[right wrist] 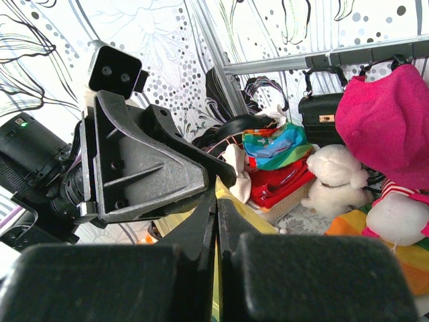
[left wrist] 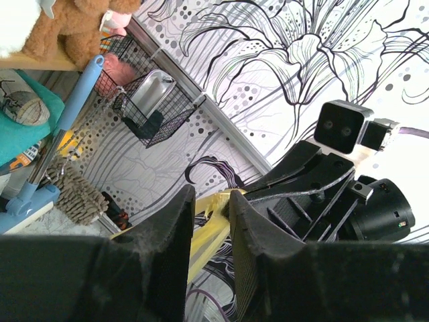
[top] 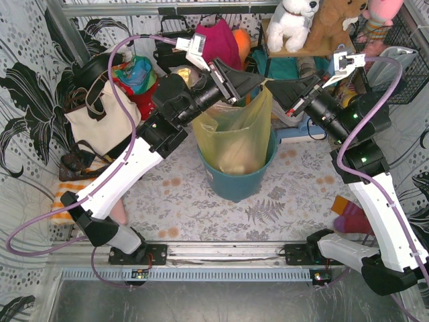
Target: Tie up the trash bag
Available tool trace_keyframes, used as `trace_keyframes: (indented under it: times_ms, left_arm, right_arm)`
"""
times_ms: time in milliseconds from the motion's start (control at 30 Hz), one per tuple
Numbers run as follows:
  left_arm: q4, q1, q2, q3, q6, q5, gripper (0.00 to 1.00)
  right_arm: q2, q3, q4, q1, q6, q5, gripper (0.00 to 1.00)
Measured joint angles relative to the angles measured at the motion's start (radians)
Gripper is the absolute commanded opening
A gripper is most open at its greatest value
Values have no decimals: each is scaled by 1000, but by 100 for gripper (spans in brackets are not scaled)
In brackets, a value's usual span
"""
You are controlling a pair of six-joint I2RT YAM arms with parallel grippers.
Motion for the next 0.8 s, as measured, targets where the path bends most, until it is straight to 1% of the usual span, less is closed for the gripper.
trace_keyframes:
  times_ms: [333, 600, 667, 800]
  left_arm:
    - [38, 1, 8, 0, -26, 28, 32]
    - [39, 5, 13, -3, -28, 29, 32]
    - [40, 6, 13, -6, -28, 29, 28]
    - [39, 6, 13, -12, -32, 29, 12]
  right_arm:
    - [0, 0, 0, 0, 0, 0, 0]
    - [0, 0, 0, 0, 0, 0, 0]
    - [0, 0, 0, 0, 0, 0, 0]
    - [0, 0, 0, 0, 0, 0, 0]
